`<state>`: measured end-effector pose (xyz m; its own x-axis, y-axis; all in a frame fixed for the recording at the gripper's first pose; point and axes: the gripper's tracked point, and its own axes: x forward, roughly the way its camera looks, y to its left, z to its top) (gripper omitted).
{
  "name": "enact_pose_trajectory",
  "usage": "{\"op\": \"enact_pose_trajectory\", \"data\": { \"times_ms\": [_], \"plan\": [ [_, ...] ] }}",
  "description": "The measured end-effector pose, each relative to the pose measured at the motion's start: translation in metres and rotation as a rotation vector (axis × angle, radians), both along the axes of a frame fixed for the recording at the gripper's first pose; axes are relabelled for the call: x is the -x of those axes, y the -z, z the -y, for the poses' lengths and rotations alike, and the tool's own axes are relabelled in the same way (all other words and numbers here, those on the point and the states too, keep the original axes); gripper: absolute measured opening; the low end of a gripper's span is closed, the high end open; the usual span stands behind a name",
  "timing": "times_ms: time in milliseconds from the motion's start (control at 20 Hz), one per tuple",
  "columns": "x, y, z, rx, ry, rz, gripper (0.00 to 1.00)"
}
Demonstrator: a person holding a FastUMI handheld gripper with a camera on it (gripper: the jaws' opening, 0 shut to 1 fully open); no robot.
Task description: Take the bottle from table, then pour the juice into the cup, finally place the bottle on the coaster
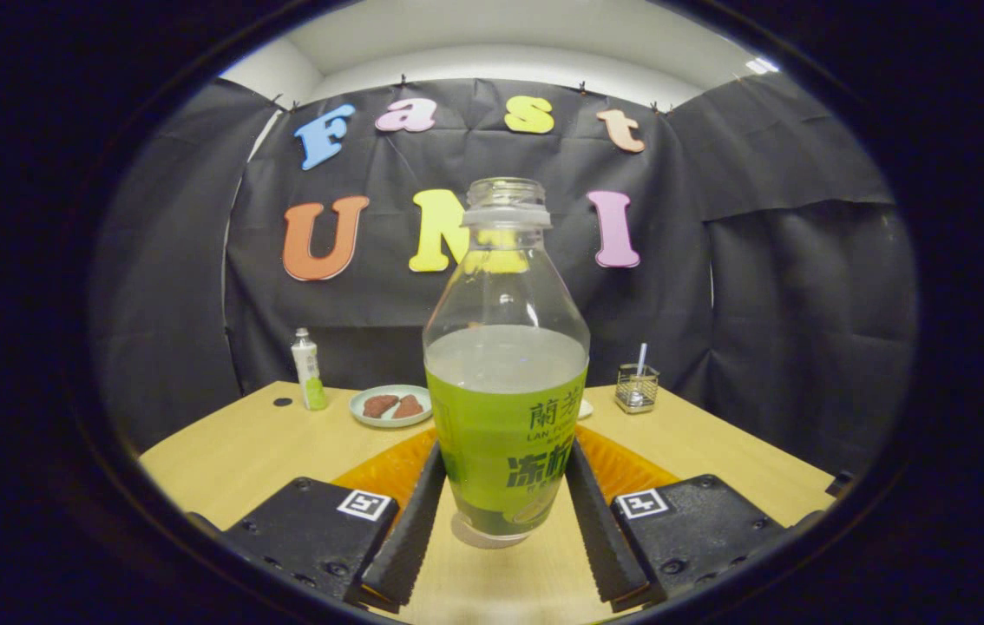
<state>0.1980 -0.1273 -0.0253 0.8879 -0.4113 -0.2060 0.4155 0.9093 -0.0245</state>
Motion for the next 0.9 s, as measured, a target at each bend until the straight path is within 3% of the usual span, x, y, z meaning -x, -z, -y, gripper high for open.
{"op": "enact_pose_trajectory", "data": {
  "times_ms": [900],
  "plan": [
    [-0.068, 0.087, 0.018, -0.055, -0.016, -0.144, 0.81]
  ]
}}
